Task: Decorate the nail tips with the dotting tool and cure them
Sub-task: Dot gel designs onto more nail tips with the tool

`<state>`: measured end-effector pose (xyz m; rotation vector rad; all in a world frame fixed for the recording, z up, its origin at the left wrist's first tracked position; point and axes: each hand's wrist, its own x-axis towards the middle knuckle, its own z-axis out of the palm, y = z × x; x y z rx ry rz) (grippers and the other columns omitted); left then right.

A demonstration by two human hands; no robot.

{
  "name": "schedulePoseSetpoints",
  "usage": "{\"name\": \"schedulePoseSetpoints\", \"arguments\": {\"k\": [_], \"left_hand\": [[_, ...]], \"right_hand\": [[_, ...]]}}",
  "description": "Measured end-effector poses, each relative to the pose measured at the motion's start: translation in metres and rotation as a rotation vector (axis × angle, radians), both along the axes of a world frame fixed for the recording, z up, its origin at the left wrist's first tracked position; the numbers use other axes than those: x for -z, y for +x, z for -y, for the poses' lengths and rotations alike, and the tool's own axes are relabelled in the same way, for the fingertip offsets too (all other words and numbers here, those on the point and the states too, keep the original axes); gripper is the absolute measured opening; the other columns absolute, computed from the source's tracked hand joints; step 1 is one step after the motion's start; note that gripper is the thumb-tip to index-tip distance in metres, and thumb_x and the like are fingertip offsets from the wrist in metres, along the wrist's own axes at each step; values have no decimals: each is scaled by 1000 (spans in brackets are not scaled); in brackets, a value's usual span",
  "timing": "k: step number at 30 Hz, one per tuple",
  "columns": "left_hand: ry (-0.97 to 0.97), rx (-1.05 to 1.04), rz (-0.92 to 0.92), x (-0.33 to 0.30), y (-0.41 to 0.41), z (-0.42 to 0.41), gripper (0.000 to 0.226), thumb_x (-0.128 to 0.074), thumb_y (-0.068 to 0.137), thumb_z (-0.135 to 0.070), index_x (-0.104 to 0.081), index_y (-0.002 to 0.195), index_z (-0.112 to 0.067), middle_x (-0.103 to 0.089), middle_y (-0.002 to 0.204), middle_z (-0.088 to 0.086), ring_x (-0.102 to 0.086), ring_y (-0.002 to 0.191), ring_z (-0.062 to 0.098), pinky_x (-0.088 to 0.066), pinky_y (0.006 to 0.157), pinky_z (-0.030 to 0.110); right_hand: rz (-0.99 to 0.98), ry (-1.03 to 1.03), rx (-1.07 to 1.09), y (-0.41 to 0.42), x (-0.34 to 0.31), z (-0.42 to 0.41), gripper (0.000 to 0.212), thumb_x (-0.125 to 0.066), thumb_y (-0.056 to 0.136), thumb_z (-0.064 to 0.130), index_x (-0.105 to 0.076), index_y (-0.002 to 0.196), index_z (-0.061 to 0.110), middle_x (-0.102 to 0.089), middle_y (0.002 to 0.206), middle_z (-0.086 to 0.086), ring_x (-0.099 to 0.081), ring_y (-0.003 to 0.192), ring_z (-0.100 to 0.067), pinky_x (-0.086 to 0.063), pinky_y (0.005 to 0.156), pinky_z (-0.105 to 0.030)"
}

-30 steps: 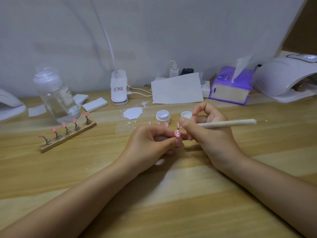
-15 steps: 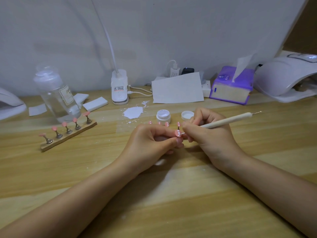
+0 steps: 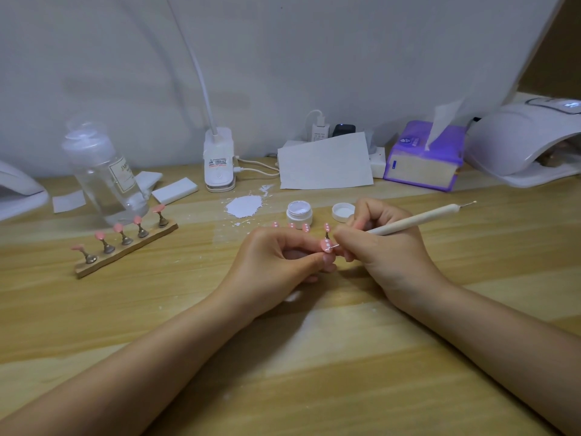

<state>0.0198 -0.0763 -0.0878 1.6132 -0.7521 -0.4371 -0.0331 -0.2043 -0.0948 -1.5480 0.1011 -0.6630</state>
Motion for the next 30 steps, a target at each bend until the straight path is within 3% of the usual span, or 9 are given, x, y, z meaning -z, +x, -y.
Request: {"name": "schedulePoseSetpoints", "arguments": {"k": [8,15,21,24,27,30], "left_hand": [[14,1,5,0,0,0,30,-68,77,-2,-73,62,-27,-71,64,-3,-66,64,1,-48,55,10],[11,11,12,0,0,0,33,-67,78,-1,-72,59,-28,-70,61,-7,-65,62,-1,-48,54,9],[-9,14,24,2,2,0,28,-68,77,-2,-73,63,-25,-71,63,-7,-66,63,-1,-47,55,9],[-23,0,20,3,2,0,16,-69,77,-3,-73,72,-17,-73,75,-2,-68,73,7,-50,59,12],[-49,-17,14,5,2,-2,19,-71,75,-4,-73,65,-20,-73,74,2,-69,78,14,-53,63,16],[-99,52,52,4,0,-6,18,-71,75,-4,-72,68,-20,-72,69,-2,-69,73,9,-49,60,12]], "right_hand": [[-2,-11,5,0,1,1,40,-59,68,-12,-37,47,14,-45,39,4,-42,41,-8,-40,49,-19],[0,-2,-6,0,2,1,39,-61,67,-9,-38,47,14,-45,37,6,-41,39,-6,-37,45,-15],[-5,-2,6,1,1,0,41,-59,69,-14,-38,47,14,-46,37,6,-41,38,-5,-39,47,-17],[17,54,34,-1,-2,0,44,-57,72,-14,-39,46,16,-45,37,4,-43,36,-4,-46,51,-22],[66,160,134,-1,-4,1,43,-63,79,-2,-38,49,16,-40,36,6,-39,32,-2,-46,44,-17],[103,135,256,-1,-7,6,41,-67,80,16,-39,51,18,-41,37,11,-40,35,-1,-44,40,-16]]}}
